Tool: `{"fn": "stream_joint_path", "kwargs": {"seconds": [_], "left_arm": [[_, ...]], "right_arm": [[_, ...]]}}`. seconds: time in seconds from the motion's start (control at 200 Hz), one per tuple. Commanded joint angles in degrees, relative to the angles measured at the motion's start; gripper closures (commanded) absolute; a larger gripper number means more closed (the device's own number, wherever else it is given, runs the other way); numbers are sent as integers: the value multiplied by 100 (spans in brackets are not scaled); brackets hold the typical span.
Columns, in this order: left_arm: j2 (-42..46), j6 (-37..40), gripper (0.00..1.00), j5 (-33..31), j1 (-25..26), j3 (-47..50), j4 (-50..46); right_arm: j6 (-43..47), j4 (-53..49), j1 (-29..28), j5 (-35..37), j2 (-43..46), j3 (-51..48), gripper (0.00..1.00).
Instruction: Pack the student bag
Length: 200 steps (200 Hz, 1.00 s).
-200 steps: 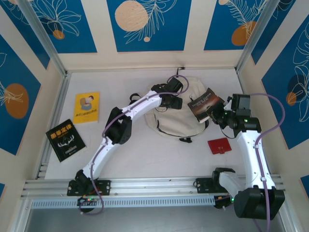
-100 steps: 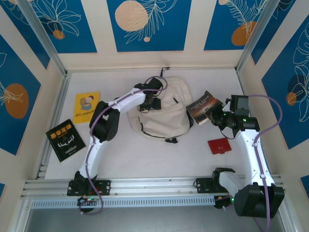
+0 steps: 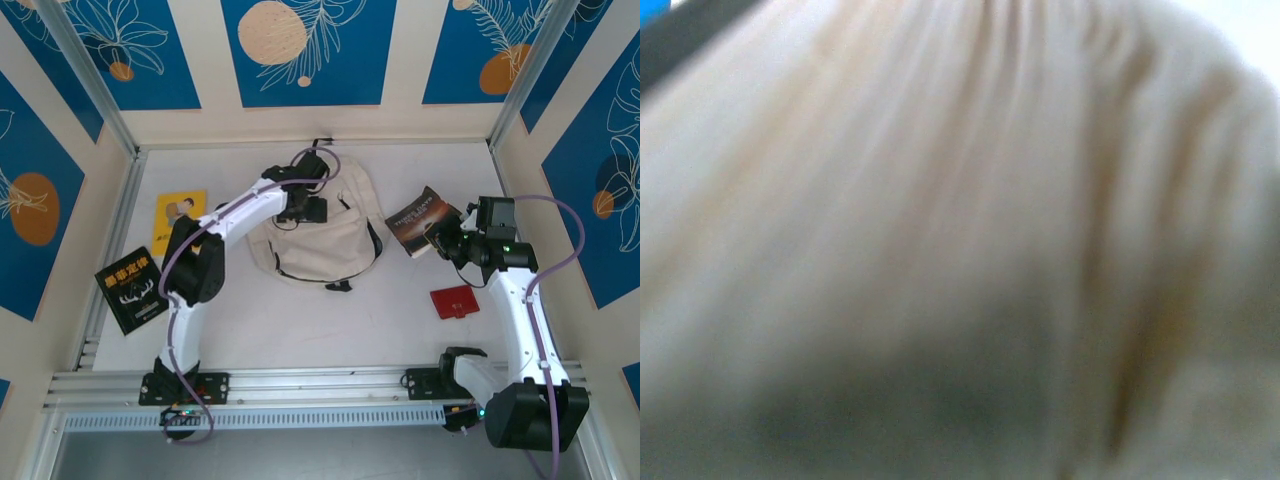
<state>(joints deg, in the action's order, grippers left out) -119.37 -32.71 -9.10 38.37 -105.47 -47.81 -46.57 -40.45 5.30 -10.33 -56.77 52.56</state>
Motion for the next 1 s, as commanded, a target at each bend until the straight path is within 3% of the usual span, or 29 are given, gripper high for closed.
{"fn": "stream_joint_path", "kwargs": {"seconds": [0.0, 0.195, 0.665, 0.785, 0.995], "left_arm": [[222, 313, 22, 83, 457, -43, -109], [-85, 477, 24, 332, 1003, -237, 83], [-1472, 433, 29, 450, 1339, -1440, -545], [-1510, 385, 39, 330, 1344, -1430, -595], [-1283, 428, 69, 326, 1353, -1437, -506]], "right_arm": [[160, 55, 26, 20, 215, -74, 97], [157, -13, 55, 65, 368, -192, 97], [61, -49, 68, 112, 508, -272, 97], [70, -60, 63, 165, 509, -244, 97], [78, -120, 65, 203, 515, -201, 97]]}}
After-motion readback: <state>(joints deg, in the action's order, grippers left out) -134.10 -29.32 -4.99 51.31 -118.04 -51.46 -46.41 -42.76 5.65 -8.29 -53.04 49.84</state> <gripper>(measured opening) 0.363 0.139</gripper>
